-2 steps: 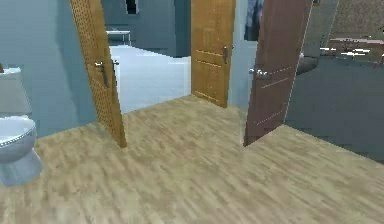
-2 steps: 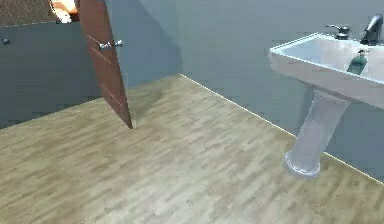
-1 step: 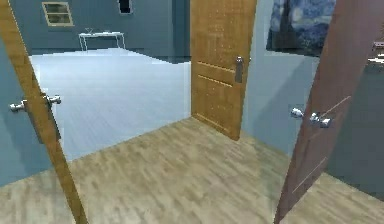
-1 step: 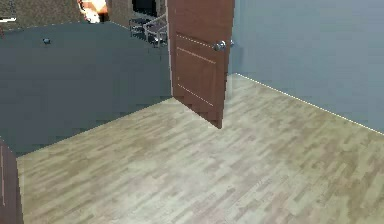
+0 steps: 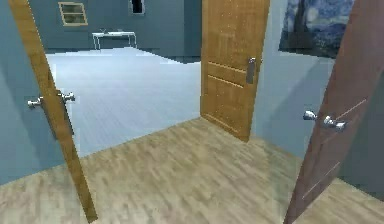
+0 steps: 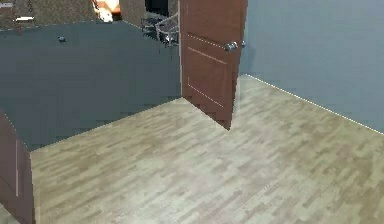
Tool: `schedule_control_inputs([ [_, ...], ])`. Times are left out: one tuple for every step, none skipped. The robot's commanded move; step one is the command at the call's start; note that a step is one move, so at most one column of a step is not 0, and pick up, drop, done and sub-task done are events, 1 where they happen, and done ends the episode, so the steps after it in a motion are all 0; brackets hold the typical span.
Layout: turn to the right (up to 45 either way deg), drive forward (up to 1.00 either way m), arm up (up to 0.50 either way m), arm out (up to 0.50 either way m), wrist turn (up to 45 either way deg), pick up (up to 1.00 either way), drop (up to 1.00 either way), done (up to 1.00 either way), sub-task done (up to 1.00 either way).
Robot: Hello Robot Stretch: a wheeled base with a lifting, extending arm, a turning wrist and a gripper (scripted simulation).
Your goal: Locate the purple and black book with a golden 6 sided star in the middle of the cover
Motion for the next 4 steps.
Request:
schedule_control_inputs([
  [0.0,1.0,0.0,0.0,0.0,0.0,0.0,0.0,0.0],
  [-9.0,0.0,0.0,0.0,0.0,0.0,0.0,0.0,0.0],
  [0.0,0.2,0.0,0.0,0.0,0.0,0.0,0.0,0.0],
  [-18.0,0.0,0.0,0.0,0.0,0.0,0.0,0.0,0.0],
])
